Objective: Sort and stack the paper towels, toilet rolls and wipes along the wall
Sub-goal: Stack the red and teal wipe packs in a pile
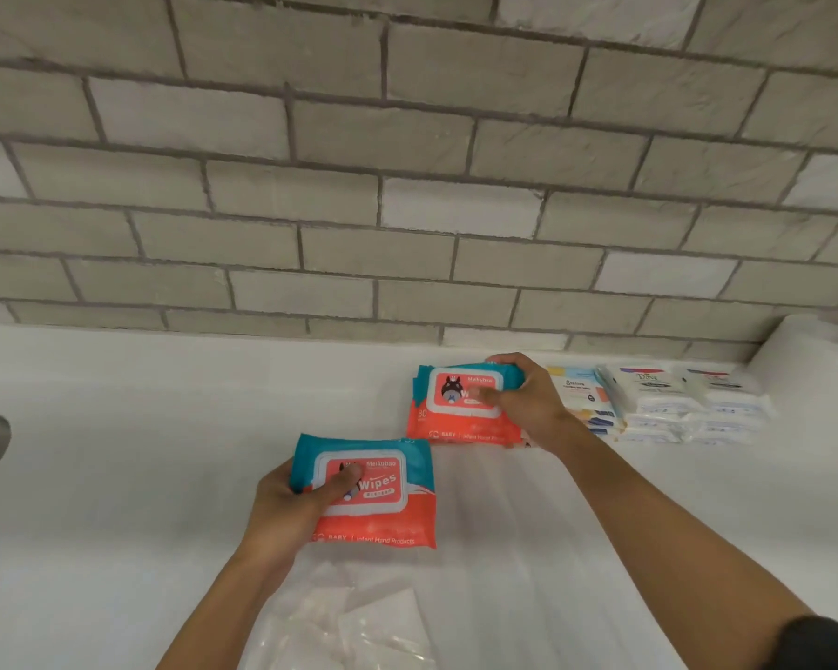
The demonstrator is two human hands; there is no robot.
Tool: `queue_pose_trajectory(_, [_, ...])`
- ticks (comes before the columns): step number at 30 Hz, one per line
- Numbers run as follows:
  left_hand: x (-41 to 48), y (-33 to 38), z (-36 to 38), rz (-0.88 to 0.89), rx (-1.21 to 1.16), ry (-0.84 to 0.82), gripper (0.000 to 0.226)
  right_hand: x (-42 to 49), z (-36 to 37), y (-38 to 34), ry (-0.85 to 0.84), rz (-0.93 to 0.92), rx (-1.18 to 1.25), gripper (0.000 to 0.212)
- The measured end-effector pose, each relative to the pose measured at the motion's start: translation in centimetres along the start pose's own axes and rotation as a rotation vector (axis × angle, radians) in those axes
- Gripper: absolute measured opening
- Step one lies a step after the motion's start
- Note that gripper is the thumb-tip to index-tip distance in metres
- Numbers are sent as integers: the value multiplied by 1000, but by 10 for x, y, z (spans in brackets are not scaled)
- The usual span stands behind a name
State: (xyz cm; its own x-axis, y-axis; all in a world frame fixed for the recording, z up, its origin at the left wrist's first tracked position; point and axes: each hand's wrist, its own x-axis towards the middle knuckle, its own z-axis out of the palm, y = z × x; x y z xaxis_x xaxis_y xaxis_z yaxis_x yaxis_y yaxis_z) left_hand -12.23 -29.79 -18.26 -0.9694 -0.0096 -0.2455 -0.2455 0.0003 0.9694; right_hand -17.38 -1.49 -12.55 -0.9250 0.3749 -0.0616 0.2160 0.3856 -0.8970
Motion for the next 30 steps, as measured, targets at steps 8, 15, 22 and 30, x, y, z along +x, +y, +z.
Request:
queue_pose_trajectory(8, [31, 16, 24, 26, -4, 33, 35, 50, 16, 12, -5, 54, -71, 43])
queue_pose_trajectory(15, [36, 9, 32, 29, 36, 51, 34, 65, 34, 26, 122, -7, -305, 20])
queue_pose_trajectory(22, [38, 4, 33, 13, 36, 69, 35, 55, 44, 22, 138, -44, -835, 24])
queue_pose_trajectory(30, [36, 7, 40, 39, 67, 57, 34, 41, 52, 9, 84, -91, -1223, 49])
